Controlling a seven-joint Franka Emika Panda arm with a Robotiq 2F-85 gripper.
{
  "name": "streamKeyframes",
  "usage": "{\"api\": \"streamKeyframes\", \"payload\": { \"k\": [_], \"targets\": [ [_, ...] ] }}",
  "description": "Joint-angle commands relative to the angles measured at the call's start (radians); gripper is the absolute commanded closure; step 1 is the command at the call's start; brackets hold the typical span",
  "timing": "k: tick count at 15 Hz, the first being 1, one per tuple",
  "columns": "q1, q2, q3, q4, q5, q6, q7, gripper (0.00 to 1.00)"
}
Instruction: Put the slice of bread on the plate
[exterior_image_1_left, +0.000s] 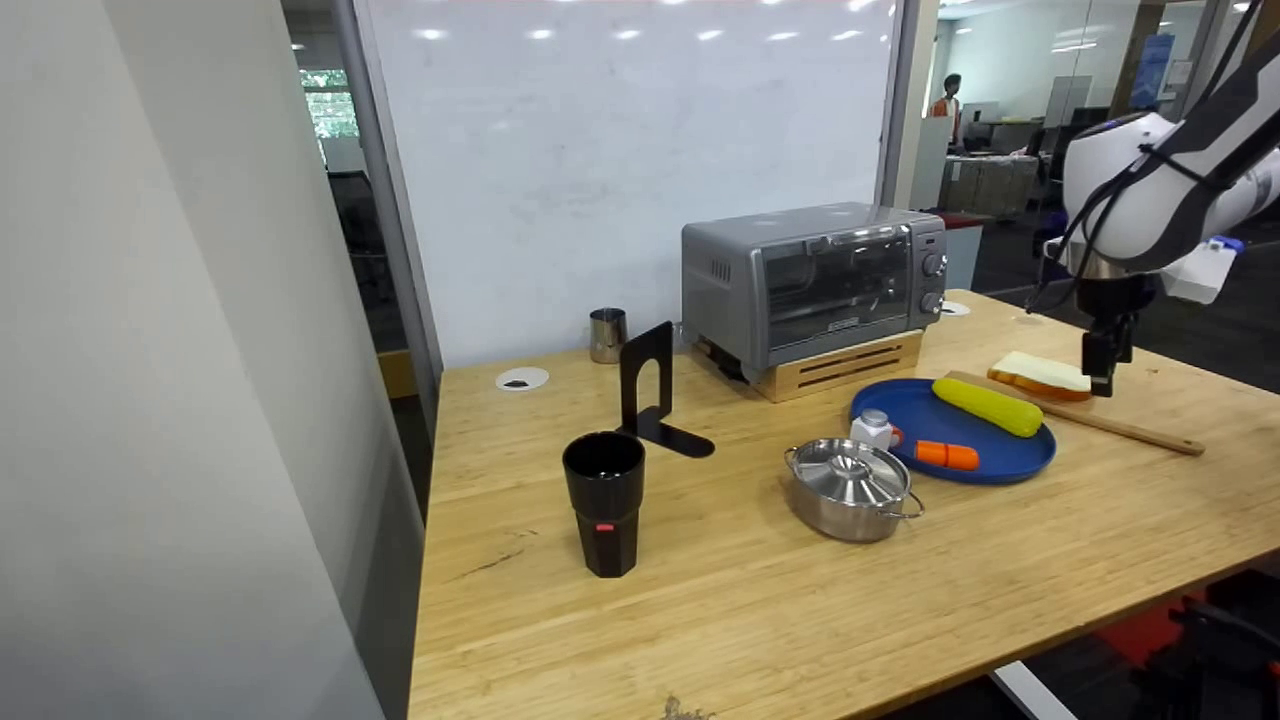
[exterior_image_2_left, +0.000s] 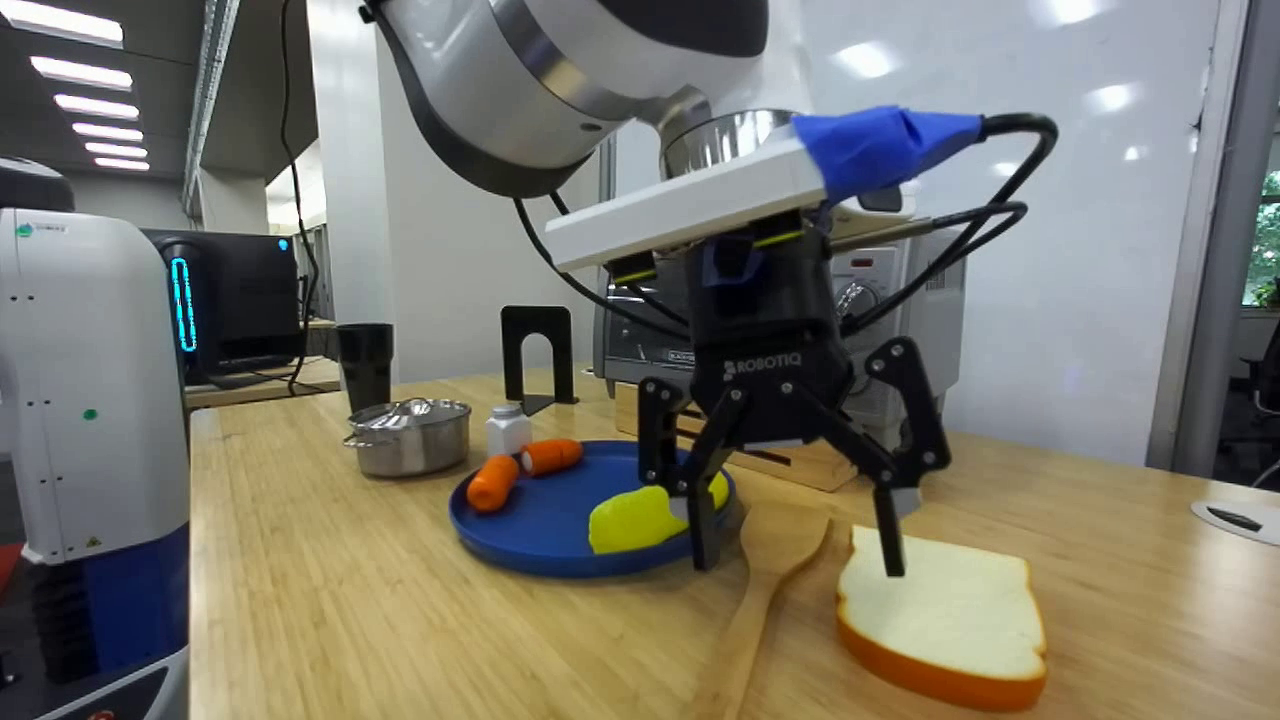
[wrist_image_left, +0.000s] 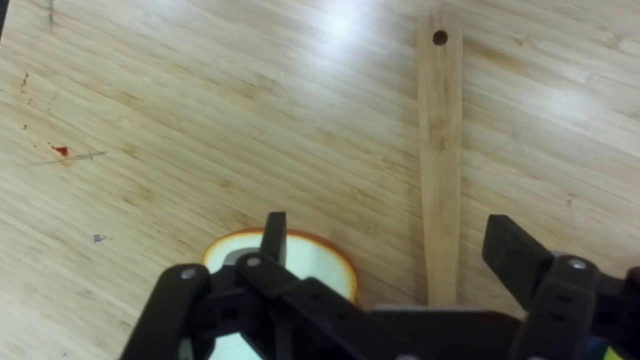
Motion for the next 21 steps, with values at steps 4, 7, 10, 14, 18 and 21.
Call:
{"api": "streamKeyframes", "payload": {
  "k": [4,7,10,14,18,21],
  "targets": [
    [-0.014,0.008,-0.023,-0.038,-0.033,0.218,0.032,0.00],
    [-0.009,0.040,-0.025,-0.026,-0.032,0.271,0.044,0.00],
    [-0.004,0.069,-0.030,-0.018,-0.035,0.305,0.058,0.00],
    [0.001,0.106,-0.035,-0.004,-0.034,0.324,0.075,0.00],
    [0.006,0.134,-0.043,0.015,-0.041,0.335,0.090,0.00],
    [0.010,0.151,-0.049,0.033,-0.045,0.339,0.097,0.00]
  ]
}}
